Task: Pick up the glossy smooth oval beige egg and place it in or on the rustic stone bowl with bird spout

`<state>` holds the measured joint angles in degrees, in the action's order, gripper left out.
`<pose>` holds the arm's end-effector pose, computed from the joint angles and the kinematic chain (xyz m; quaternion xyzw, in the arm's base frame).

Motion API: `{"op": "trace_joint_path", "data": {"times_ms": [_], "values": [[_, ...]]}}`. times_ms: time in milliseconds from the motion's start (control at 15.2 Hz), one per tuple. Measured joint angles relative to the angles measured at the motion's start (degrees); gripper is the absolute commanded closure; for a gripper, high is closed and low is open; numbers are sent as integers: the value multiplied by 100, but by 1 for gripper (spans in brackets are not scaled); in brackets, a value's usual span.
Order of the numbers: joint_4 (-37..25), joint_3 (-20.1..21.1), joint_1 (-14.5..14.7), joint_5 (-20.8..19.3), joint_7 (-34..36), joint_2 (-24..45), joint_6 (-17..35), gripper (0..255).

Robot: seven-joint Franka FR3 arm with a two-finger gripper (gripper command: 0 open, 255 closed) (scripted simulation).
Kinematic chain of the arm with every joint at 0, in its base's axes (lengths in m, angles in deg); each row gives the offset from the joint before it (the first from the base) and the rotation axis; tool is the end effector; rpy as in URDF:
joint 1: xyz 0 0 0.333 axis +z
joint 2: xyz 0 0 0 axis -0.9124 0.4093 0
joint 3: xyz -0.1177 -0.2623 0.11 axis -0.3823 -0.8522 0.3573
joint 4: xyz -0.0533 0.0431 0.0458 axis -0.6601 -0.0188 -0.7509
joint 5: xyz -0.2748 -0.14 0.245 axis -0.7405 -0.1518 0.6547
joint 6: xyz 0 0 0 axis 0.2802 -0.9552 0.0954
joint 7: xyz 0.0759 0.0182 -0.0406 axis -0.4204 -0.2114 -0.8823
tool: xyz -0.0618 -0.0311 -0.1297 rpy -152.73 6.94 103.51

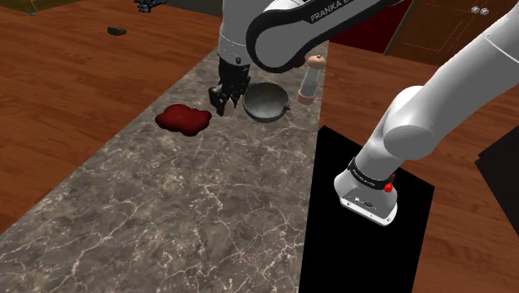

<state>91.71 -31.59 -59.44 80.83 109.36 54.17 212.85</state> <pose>0.4153 0.2231 0.3500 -0.9966 -0.0212 -0.0782 0.0170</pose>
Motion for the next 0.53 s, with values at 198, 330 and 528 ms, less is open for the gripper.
{"op": "trace_joint_path", "data": {"times_ms": [198, 330, 528], "values": [[-125, -51, 15, 53, -62, -166, -284, 255], [-213, -71, 22, 72, -81, -243, -447, 255], [-361, -100, 26, 87, -104, -325, -676, 255]]}}
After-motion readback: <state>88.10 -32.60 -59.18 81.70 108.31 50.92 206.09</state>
